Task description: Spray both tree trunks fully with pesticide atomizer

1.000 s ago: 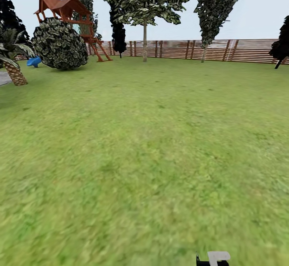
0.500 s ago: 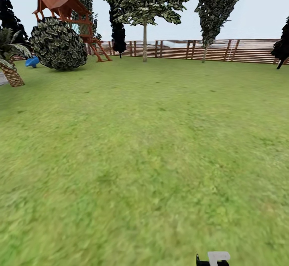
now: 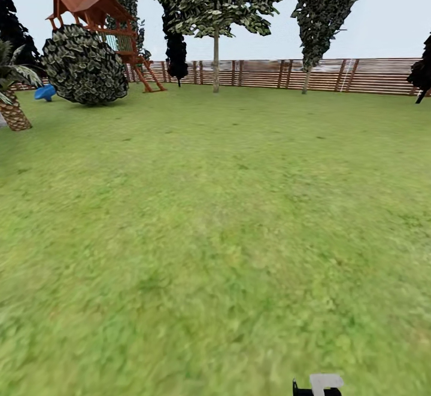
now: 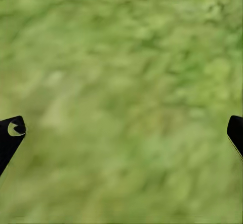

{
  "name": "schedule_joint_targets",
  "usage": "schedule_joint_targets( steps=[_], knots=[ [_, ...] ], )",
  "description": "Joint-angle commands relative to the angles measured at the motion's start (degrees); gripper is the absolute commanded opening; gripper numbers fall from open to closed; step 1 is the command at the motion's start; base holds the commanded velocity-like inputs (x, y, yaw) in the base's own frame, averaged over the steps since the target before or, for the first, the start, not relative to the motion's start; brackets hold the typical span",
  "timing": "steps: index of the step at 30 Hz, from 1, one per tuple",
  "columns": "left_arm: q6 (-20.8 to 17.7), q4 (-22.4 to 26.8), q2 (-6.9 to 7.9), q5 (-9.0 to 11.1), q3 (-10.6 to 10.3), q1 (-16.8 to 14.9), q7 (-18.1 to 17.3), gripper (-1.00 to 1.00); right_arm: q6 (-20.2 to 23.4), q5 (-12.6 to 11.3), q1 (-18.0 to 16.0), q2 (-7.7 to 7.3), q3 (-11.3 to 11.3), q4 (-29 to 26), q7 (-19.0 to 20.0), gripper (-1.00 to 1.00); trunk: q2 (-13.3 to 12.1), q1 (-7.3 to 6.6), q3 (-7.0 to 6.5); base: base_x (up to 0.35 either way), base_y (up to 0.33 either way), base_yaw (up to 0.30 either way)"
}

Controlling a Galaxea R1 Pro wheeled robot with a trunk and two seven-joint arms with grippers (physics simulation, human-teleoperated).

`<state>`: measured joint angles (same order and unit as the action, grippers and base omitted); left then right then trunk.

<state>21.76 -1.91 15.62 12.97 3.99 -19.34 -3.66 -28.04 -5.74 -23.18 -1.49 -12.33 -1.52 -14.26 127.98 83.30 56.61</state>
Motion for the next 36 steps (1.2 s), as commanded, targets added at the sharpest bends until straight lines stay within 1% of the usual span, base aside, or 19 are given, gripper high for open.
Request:
schedule_joint_targets(
  steps=[1,36],
  knots=[
    [0.3,-0.2,0.02,0.21,0.4,-0.08,-0.39,-1.0,-0.18,-0.59,-0.03,0.0,-0.51,0.03,-0.07,1.0,0.02,0.03,0.05,0.339,0.0,0.0],
    [0.3,-0.2,-0.06,0.21,0.4,-0.08,-0.47,-1.0,-0.18,-0.59,-0.03,0.0,-0.51,0.03,-0.07,1.0,0.02,0.03,0.05,0.337,0.0,0.0]
  ],
)
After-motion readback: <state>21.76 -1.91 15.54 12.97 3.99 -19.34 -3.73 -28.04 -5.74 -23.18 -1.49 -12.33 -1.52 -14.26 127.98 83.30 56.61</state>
